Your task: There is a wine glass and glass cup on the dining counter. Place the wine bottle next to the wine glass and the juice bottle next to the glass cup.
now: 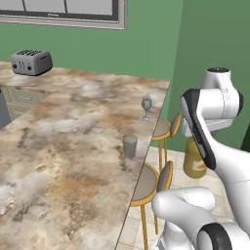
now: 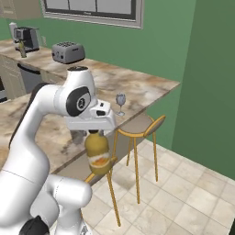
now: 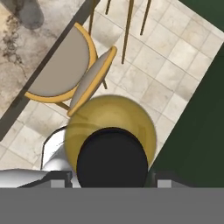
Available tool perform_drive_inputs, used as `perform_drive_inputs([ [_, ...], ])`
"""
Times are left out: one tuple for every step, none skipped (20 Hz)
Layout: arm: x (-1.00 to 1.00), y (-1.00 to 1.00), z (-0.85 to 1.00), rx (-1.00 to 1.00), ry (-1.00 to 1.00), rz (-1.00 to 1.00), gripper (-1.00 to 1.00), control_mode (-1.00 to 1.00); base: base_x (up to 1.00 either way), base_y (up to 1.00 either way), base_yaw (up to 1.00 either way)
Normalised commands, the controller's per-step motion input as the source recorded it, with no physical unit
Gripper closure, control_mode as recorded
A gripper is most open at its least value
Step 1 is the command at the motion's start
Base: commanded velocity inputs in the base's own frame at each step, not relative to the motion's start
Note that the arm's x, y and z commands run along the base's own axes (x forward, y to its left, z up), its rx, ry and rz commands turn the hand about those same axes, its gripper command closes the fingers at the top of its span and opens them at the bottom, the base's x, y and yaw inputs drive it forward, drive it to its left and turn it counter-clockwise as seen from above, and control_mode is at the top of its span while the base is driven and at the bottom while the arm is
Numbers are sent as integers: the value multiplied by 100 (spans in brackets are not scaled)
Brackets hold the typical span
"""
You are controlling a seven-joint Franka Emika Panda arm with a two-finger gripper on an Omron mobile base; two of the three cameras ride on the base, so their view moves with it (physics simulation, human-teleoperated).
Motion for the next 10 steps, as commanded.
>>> perform_drive_inputs([
  [14, 36, 6, -13, 0, 0, 100, -100, 0, 0, 0],
  [14, 40, 6, -16, 0, 0, 100, -100, 0, 0, 0],
  [15, 42, 10, -20, 0, 0, 100, -100, 0, 0, 0],
  [17, 42, 11, -21, 0, 0, 100, -100, 0, 0, 0],
  [18, 47, 10, -25, 0, 0, 100, -100, 0, 0, 0],
  [18, 48, 10, -27, 0, 0, 100, -100, 0, 0, 0],
  [16, 49, 11, -28, 0, 0, 100, -100, 0, 0, 0],
  [16, 49, 10, -29, 0, 1, 100, -100, 0, 0, 0],
  [14, 50, 8, -29, 0, 2, 100, -100, 0, 0, 0],
  [14, 47, 9, -25, 0, 2, 100, -100, 0, 0, 0],
])
